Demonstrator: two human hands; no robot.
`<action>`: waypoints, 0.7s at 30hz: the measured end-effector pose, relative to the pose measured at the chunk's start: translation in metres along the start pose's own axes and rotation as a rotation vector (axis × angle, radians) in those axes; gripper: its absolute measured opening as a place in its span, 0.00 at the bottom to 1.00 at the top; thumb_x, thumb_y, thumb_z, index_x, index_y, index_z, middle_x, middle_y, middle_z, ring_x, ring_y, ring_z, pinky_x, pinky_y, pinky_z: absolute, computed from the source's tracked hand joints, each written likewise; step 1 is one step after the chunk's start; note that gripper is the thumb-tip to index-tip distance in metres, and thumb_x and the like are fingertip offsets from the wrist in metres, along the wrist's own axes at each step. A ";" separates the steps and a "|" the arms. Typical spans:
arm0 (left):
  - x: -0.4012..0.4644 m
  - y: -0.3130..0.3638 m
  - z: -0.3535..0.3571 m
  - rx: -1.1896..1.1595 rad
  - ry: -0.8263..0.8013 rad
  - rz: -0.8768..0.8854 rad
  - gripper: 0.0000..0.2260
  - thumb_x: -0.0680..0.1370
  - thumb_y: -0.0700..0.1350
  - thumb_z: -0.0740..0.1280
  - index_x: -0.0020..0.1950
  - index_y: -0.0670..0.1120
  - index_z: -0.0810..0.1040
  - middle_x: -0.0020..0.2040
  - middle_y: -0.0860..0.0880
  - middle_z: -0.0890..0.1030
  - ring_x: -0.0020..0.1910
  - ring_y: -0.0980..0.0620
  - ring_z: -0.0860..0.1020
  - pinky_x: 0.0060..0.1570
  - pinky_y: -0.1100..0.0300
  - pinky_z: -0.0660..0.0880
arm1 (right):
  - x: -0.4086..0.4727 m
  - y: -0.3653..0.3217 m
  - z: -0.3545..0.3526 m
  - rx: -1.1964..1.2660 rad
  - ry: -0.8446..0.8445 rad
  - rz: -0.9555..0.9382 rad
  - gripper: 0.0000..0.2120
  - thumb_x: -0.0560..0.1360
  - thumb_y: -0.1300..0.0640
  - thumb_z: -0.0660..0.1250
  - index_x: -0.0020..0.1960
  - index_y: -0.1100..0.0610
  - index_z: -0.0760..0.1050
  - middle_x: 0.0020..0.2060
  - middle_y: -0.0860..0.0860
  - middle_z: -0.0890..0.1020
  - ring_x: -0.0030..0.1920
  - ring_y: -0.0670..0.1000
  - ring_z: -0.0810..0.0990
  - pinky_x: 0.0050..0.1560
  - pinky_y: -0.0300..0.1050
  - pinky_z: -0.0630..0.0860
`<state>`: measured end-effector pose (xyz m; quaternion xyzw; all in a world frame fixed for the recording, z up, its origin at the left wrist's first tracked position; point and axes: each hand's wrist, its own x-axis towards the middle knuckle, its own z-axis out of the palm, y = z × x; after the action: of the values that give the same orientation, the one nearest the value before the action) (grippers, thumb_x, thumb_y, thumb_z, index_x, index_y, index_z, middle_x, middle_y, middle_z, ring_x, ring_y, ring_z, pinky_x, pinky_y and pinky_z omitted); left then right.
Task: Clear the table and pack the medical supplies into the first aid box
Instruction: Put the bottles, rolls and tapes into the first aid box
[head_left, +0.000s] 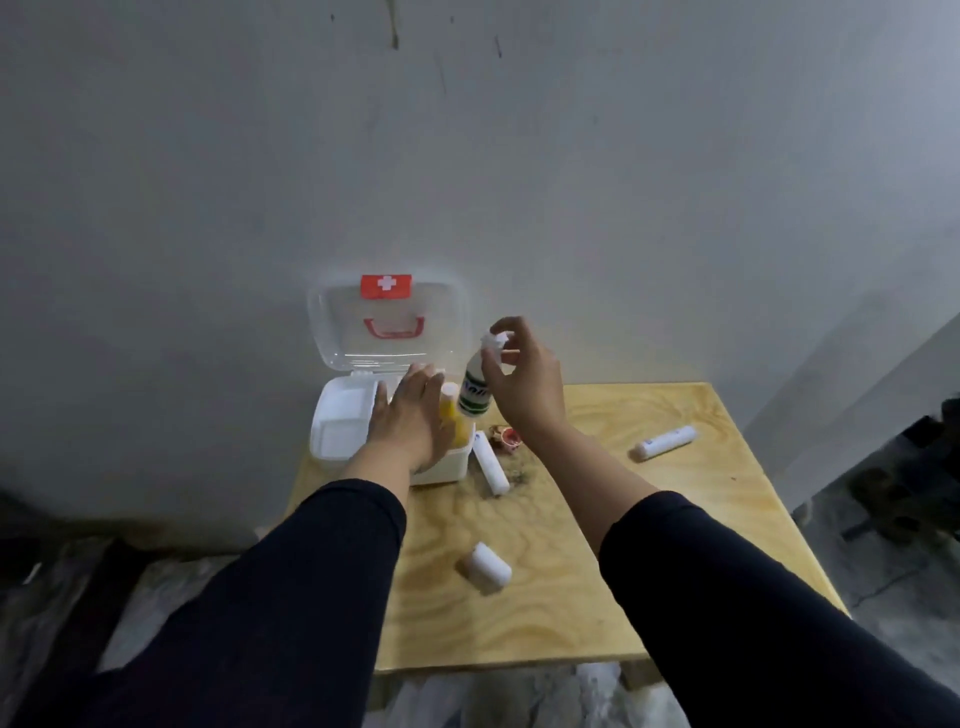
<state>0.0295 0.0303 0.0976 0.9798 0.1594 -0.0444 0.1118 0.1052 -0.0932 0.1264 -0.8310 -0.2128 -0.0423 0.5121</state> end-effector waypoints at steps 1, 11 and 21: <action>-0.001 -0.010 0.003 -0.017 -0.028 -0.035 0.33 0.80 0.59 0.55 0.79 0.45 0.47 0.80 0.49 0.47 0.79 0.51 0.43 0.76 0.44 0.41 | -0.001 -0.002 0.009 0.006 -0.023 0.010 0.05 0.77 0.51 0.64 0.52 0.48 0.70 0.45 0.51 0.82 0.47 0.53 0.83 0.44 0.51 0.82; 0.008 -0.053 0.027 -0.051 -0.217 -0.136 0.40 0.79 0.65 0.52 0.78 0.45 0.36 0.79 0.49 0.36 0.78 0.50 0.36 0.76 0.42 0.38 | -0.022 0.025 0.057 -0.282 -0.255 0.025 0.10 0.76 0.59 0.63 0.57 0.57 0.71 0.47 0.57 0.82 0.47 0.57 0.81 0.40 0.46 0.75; 0.014 -0.060 0.026 -0.053 -0.230 -0.094 0.37 0.79 0.66 0.48 0.79 0.45 0.41 0.80 0.49 0.40 0.79 0.51 0.38 0.76 0.43 0.38 | -0.019 0.040 0.063 -0.266 -0.254 0.016 0.07 0.74 0.54 0.67 0.50 0.56 0.75 0.49 0.51 0.82 0.50 0.53 0.79 0.48 0.51 0.78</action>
<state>0.0220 0.0835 0.0580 0.9564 0.1926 -0.1576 0.1528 0.0941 -0.0600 0.0583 -0.8918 -0.2617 0.0395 0.3669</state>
